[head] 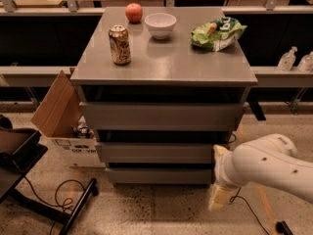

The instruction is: Open bottom drawer

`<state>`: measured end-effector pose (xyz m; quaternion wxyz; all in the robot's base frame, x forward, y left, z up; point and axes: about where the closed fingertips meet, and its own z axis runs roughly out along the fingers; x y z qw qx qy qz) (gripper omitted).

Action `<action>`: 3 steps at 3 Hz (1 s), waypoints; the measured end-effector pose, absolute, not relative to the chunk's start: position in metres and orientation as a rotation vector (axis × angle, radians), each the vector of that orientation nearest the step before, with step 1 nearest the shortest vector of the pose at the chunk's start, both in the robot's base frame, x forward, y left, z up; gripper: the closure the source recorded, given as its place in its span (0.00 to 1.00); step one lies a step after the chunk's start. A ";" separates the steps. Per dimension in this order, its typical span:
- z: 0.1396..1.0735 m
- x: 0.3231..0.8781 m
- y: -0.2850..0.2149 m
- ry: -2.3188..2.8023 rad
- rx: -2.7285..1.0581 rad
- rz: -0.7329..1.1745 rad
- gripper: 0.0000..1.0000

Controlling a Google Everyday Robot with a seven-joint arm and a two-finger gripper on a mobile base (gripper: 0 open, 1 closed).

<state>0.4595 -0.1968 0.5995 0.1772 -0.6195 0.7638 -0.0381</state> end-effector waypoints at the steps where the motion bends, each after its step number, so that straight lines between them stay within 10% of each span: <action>1: 0.532 0.478 -0.191 2.179 -1.799 -0.131 0.00; 3: 0.408 0.535 -0.224 2.144 -1.905 -0.204 0.00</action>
Offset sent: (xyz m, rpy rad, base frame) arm 0.0963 -0.0313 -0.2410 -0.1793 0.0119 0.1270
